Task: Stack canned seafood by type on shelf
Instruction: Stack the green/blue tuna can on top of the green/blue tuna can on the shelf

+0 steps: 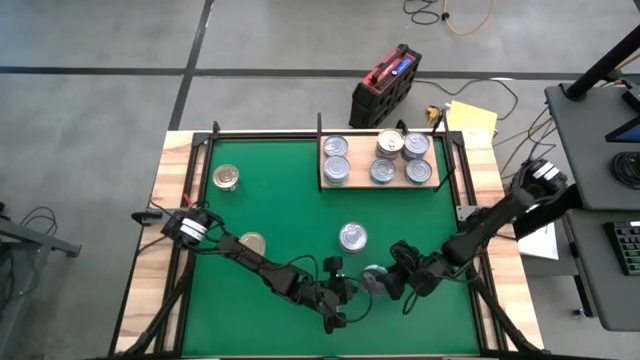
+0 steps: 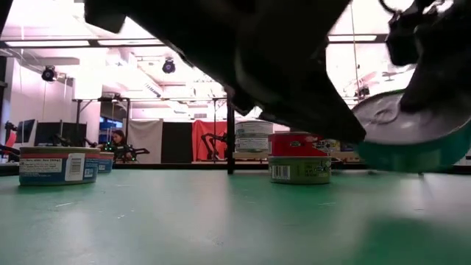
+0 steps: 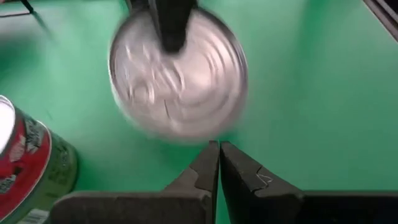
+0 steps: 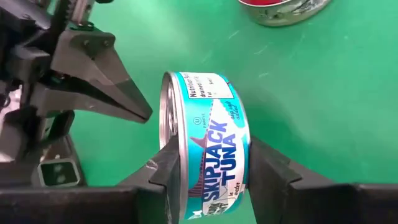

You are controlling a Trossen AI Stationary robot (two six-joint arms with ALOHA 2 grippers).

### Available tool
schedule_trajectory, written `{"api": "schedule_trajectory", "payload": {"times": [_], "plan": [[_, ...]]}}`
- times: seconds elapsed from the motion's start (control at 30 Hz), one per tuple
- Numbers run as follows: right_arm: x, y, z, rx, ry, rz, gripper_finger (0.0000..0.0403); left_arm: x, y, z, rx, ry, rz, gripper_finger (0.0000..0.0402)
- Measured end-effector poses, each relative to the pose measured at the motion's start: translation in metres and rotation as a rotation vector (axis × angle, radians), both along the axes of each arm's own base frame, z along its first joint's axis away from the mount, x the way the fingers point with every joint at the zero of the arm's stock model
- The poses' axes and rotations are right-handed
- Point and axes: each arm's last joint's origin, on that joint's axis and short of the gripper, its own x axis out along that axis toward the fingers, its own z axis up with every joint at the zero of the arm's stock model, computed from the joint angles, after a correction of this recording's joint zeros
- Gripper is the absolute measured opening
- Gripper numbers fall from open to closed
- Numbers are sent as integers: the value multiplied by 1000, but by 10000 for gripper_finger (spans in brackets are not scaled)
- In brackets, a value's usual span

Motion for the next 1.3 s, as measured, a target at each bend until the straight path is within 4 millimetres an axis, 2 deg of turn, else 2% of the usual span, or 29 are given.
{"api": "schedule_trajectory", "payload": {"times": [0.13,0.3,0.53,0.77,0.9,1.1,1.2,1.3], "plan": [[-9,-10,23,-53,58,-21,124,-6,2,8,67,35,13,0],[-16,-33,64,-168,168,-81,124,-12,10,36,156,19,52,0],[-25,-82,118,-314,365,-169,124,-26,20,85,254,-44,-3,0],[-26,-136,160,-340,407,-210,124,-54,54,127,306,-128,3,0],[-28,-175,169,-315,437,-215,124,-75,78,139,308,-233,36,0],[-41,-236,166,-190,457,-239,124,-113,111,153,275,-449,93,0],[-48,-257,162,-150,478,-270,124,-129,124,155,281,-506,99,0],[-53,-268,158,-134,508,-303,124,-143,134,161,299,-553,119,0]]}}
